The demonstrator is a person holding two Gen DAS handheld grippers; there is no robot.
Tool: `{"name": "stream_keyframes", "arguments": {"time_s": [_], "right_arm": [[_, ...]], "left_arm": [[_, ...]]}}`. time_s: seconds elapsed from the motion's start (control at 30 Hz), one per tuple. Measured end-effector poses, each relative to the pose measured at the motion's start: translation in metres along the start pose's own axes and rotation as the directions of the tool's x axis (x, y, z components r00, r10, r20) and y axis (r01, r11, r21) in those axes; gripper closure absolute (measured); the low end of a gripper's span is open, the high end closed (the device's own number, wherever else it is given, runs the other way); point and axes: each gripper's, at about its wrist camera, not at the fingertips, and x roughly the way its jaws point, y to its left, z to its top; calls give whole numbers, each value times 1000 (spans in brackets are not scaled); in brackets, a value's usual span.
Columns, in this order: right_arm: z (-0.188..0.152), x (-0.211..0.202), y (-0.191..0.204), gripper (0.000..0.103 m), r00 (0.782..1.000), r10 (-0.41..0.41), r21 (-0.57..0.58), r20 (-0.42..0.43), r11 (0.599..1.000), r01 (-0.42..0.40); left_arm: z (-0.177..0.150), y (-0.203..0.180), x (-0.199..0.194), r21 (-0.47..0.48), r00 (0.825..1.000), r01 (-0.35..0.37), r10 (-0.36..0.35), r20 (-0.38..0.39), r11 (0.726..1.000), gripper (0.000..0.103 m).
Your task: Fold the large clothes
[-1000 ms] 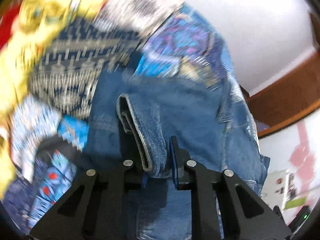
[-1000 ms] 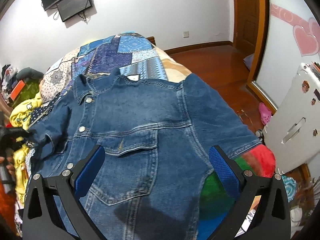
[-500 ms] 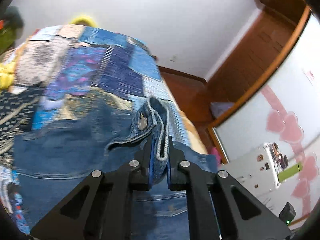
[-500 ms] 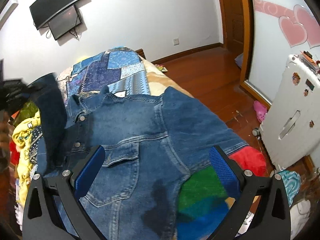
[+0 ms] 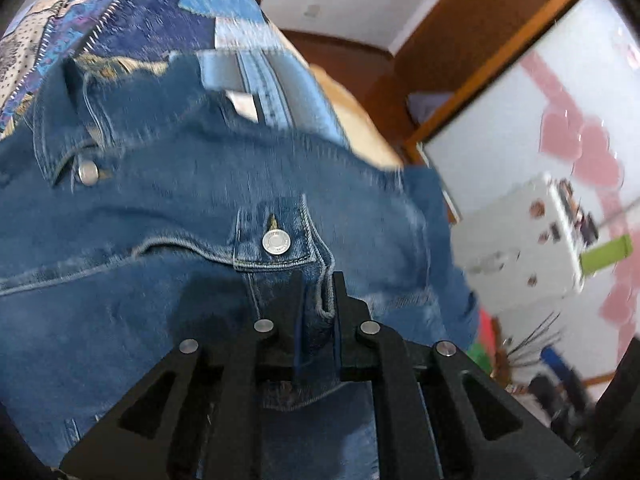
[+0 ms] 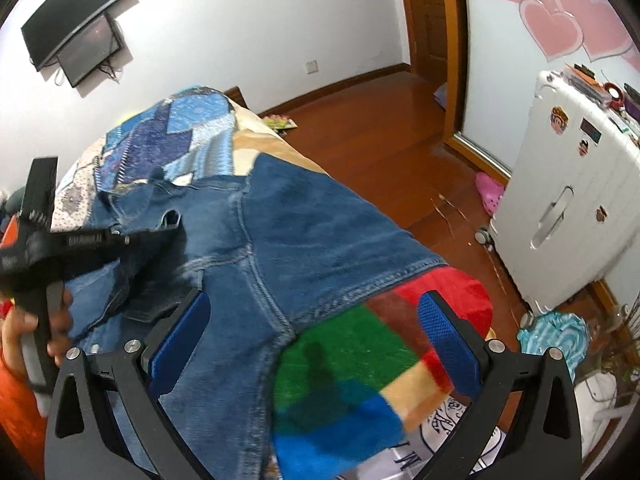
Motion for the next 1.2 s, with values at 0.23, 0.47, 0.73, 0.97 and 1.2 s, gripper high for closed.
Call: {"name": "stream_keyframes", "arguments": {"time_s": [0.23, 0.47, 0.73, 0.97, 1.2], "right_arm": [[-7, 14, -16, 0, 998, 27, 54, -50, 998, -24], [-2, 14, -35, 0, 997, 50, 74, -56, 996, -46], [7, 45, -61, 0, 977, 187, 187, -103, 968, -165], [5, 96, -85, 23, 922, 350, 389, -164, 882, -266], [16, 128, -87, 35, 935, 301, 381, -187, 900, -213]], "left_arm": [[-16, -7, -20, 85, 993, -116, 116, 4, 990, 42], [-24, 17, -89, 110, 953, -266, 244, 178, 958, 21], [-57, 63, -125, 94, 864, -465, 428, 265, 880, 9], [-92, 94, -132, 30, 854, -483, 463, 237, 875, 9], [-107, 111, -135, -47, 863, -456, 455, 221, 889, 9]]}}
